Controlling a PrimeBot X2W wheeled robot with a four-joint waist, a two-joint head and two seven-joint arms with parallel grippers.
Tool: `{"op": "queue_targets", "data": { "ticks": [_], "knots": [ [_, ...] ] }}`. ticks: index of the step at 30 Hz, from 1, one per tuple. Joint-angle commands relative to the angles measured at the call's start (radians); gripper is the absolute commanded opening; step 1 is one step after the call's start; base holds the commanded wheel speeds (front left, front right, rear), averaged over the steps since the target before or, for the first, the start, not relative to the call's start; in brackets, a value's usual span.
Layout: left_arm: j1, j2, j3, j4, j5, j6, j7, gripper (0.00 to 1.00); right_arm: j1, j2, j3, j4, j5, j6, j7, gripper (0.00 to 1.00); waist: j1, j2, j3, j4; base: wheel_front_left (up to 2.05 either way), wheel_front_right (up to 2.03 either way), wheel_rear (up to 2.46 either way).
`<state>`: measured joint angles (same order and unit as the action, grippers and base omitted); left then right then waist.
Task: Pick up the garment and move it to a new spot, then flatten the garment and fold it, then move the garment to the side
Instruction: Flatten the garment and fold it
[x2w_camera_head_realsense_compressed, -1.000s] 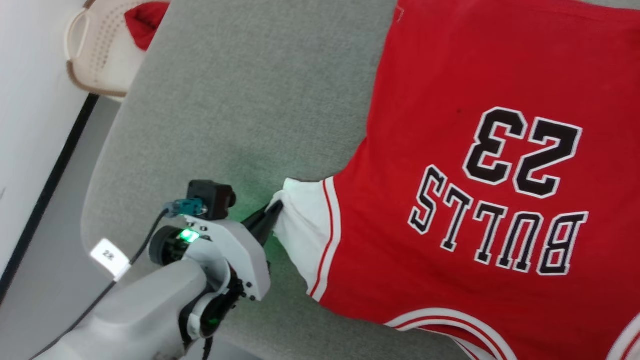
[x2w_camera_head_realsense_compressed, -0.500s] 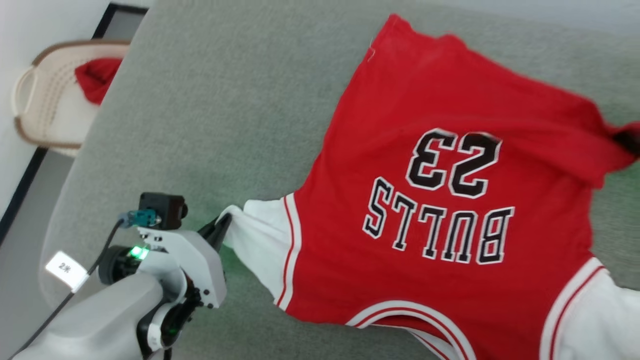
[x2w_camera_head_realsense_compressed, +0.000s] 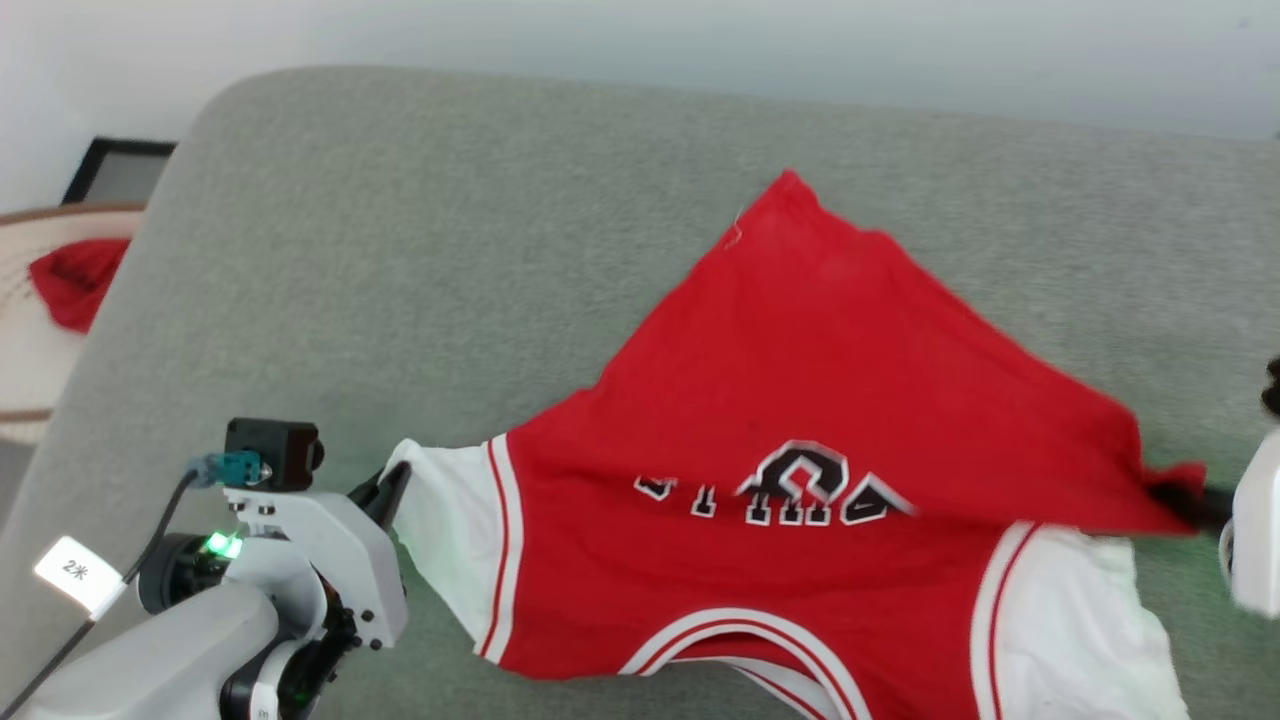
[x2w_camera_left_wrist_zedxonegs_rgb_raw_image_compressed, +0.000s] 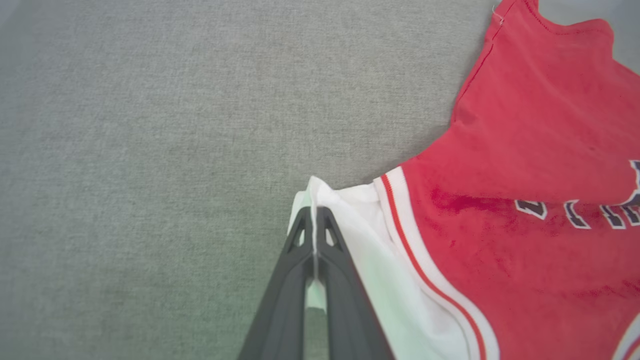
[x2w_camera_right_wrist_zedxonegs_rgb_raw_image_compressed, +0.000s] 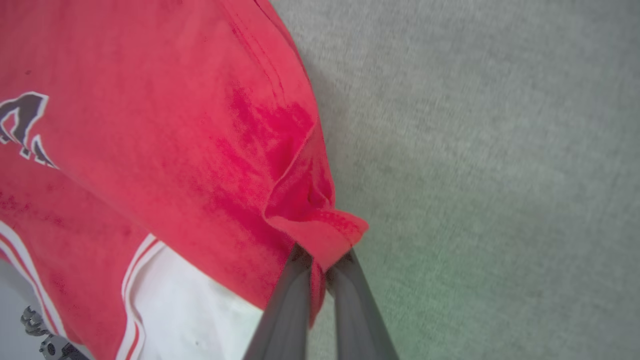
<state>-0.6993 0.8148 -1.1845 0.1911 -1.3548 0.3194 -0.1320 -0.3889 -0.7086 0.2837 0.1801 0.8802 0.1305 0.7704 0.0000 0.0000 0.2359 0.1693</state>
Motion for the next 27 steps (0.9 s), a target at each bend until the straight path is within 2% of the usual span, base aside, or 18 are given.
{"op": "queue_targets", "data": {
  "ticks": [1, 11, 18, 19, 20, 21, 27],
  "knots": [
    [0.012, 0.006, 0.003, -0.008, -0.001, 0.009, -0.001, 0.00, 0.038, 0.009, -0.012, -0.011, 0.002, 0.000, -0.007, 0.00, 0.0000, 0.0000, -0.035, -0.045, 0.00, 0.00, 0.00],
    [0.023, 0.034, 0.002, -0.056, -0.005, 0.037, 0.010, 0.00, 0.281, 0.089, -0.123, -0.083, -0.022, 0.000, -0.032, 0.00, 0.0000, 0.0000, -0.046, -0.090, 0.00, 0.00, 0.00],
    [0.027, 0.040, -0.001, -0.075, -0.003, 0.051, 0.018, 0.00, 0.355, 0.149, -0.156, -0.090, -0.066, 0.000, -0.055, 0.00, 0.0000, 0.0000, -0.048, -0.099, 0.00, 0.00, 0.00],
    [0.028, 0.040, -0.002, -0.077, -0.003, 0.051, 0.020, 0.00, 0.360, 0.151, -0.157, -0.089, -0.077, 0.000, -0.059, 0.19, 0.0000, 0.0000, -0.049, -0.100, 0.00, 0.00, 0.00],
    [0.028, 0.041, -0.003, -0.078, -0.003, 0.052, 0.020, 0.00, 0.362, 0.154, -0.158, -0.088, -0.088, 0.000, -0.065, 0.97, 0.0000, 0.0000, -0.049, -0.100, 0.00, 0.00, 0.00],
    [0.028, 0.041, -0.004, -0.079, -0.003, 0.052, 0.022, 0.00, 0.363, 0.160, -0.159, -0.087, -0.095, 0.000, -0.065, 1.00, 0.0000, 0.0000, -0.050, -0.101, 0.00, 0.00, 0.00],
    [0.033, 0.045, -0.005, -0.086, -0.004, 0.054, 0.021, 0.00, 0.369, 0.138, -0.170, -0.134, -0.129, 0.000, -0.054, 1.00, 0.0000, 0.0000, -0.063, -0.102, 0.00, 0.00, 0.00]
  ]
}}
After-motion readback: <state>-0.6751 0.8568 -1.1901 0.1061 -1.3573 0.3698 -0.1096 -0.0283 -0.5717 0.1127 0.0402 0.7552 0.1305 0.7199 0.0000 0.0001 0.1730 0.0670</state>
